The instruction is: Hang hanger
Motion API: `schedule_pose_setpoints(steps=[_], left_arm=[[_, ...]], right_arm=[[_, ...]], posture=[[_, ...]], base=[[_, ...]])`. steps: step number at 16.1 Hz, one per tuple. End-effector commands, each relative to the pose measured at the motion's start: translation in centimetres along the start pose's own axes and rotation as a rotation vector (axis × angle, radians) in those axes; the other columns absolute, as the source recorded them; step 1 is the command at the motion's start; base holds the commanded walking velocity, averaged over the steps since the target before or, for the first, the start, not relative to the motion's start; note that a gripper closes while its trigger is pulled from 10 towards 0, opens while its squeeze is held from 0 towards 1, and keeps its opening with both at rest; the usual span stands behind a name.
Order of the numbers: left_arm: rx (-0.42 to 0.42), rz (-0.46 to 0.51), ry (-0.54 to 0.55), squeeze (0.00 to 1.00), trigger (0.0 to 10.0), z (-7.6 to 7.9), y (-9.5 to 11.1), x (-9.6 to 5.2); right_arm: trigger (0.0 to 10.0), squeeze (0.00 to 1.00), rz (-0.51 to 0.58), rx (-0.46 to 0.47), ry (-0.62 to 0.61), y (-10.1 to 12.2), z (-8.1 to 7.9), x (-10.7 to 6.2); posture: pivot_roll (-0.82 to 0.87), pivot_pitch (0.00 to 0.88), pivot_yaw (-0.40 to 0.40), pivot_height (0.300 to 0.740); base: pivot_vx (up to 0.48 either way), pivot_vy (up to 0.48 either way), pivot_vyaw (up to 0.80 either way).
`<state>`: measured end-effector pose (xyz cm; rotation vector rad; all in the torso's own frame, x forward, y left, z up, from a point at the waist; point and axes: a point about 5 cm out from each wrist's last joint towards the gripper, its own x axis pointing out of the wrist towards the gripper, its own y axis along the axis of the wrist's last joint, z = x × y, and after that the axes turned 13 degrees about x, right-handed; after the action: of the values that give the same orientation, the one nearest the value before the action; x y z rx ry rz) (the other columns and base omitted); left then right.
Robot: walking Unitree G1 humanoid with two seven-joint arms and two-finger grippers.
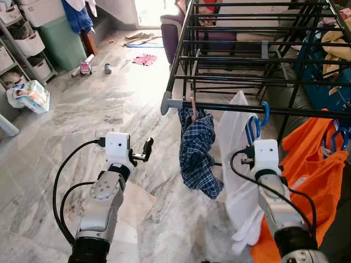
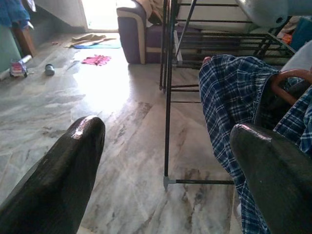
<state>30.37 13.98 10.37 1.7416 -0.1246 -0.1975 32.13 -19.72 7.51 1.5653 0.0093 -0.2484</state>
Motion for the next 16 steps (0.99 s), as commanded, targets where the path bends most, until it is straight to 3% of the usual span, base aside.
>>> schedule_pose_setpoints(steps=[1, 2, 14, 16], left_arm=[[0.011, -0.012, 0.001, 0.0, 10.0, -0.3, -0.1, -0.1], [0.012, -0.011, 0.001, 0.0, 10.0, -0.3, -0.1, -0.1], [0.009, -0.014, 0.003, 0.0, 10.0, -0.1, -0.2, -0.2], [0.004, -0.011, 0.002, 0.0, 10.0, 0.0, -0.2, -0.2]], right_arm=[[10.0, 0.0, 0.003, 0.01, 0.01, 0.3, -0.2, 0.4], [0.2, 0.0, -0.019, 0.031, 0.007, 0.0, 0.0, 0.6], [0.0, 0.0, -0.033, 0.069, 0.048, -1.4, -0.3, 0.2], [0.0, 0.0, 0.029, 0.071, 0.062, -0.5, -0.4, 0.0]], posture=[[-0.06, 0.048, 0.062, 0.74], [-0.05, 0.049, 0.06, 0.74], [-0.05, 0.054, 0.057, 0.74], [-0.05, 0.053, 0.055, 0.74]], base=[[0.0, 0.0, 0.0], [0.0, 0.0, 0.0], [0.0, 0.0, 0.0], [0.0, 0.0, 0.0]])
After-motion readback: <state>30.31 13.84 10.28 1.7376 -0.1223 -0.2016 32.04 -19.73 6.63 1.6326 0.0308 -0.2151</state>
